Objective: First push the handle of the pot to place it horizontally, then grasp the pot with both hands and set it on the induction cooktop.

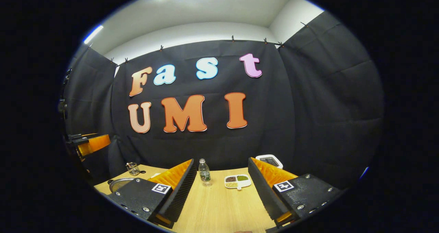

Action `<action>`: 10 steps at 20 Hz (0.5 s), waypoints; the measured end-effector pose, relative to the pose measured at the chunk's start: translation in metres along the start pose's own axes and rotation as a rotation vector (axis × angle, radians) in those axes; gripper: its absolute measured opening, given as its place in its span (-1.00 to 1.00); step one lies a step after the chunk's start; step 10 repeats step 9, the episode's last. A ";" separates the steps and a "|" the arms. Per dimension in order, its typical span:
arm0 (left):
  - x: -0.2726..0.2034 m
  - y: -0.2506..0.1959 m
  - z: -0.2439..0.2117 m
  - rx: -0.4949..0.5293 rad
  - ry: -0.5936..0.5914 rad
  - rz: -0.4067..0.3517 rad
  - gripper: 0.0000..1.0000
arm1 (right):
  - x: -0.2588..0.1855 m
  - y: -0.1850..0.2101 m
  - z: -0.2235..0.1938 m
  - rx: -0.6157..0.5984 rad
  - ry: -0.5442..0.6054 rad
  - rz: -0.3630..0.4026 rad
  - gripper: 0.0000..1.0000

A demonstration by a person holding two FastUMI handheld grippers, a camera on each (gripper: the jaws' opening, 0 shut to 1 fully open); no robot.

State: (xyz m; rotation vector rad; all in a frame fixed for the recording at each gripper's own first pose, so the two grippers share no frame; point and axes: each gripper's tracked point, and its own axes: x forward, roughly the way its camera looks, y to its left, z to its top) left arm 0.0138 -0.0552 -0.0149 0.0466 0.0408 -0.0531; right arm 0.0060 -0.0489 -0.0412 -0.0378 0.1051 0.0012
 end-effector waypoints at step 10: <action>0.005 -0.015 -0.001 -0.029 0.011 -0.003 0.97 | -0.004 -0.033 -0.011 0.021 0.024 -0.036 0.87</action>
